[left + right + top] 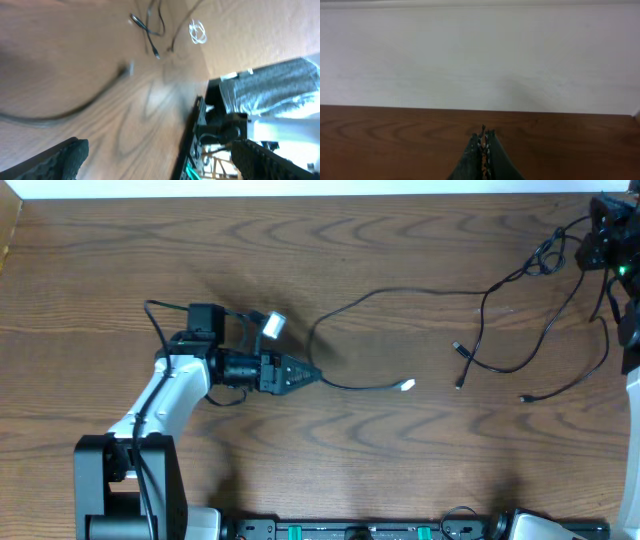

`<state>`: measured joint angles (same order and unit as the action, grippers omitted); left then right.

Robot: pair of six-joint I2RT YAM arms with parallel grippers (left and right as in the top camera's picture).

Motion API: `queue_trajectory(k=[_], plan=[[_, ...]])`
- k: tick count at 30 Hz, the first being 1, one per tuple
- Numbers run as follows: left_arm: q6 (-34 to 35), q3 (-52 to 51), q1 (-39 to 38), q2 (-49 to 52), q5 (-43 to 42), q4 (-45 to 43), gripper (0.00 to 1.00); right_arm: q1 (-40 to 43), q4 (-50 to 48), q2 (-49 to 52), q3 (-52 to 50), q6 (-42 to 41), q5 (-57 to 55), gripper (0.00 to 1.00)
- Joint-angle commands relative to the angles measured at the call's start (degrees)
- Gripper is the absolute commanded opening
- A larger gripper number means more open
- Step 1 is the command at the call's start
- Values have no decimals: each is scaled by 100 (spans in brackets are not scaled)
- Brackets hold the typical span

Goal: Untangle cables

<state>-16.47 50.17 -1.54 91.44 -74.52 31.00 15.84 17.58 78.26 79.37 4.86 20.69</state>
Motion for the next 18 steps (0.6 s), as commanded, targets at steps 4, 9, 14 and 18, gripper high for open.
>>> queue_trajectory(k=[4, 9, 14, 18], plan=[[728, 35, -393, -57, 1751, 66, 98, -57, -15, -46, 103, -186, 527, 1], [1469, 37, -654, -59, 1220, -1075, 98, -164, -168, -46, 103, -920, 1539, 1], [2778, 37, -697, -59, 1274, -2844, 98, -739, -295, -50, 103, -1604, 1849, 1], [3630, 37, -708, -74, 1867, -4002, 98, -1115, 61, -52, 103, -2743, 1961, 1]])
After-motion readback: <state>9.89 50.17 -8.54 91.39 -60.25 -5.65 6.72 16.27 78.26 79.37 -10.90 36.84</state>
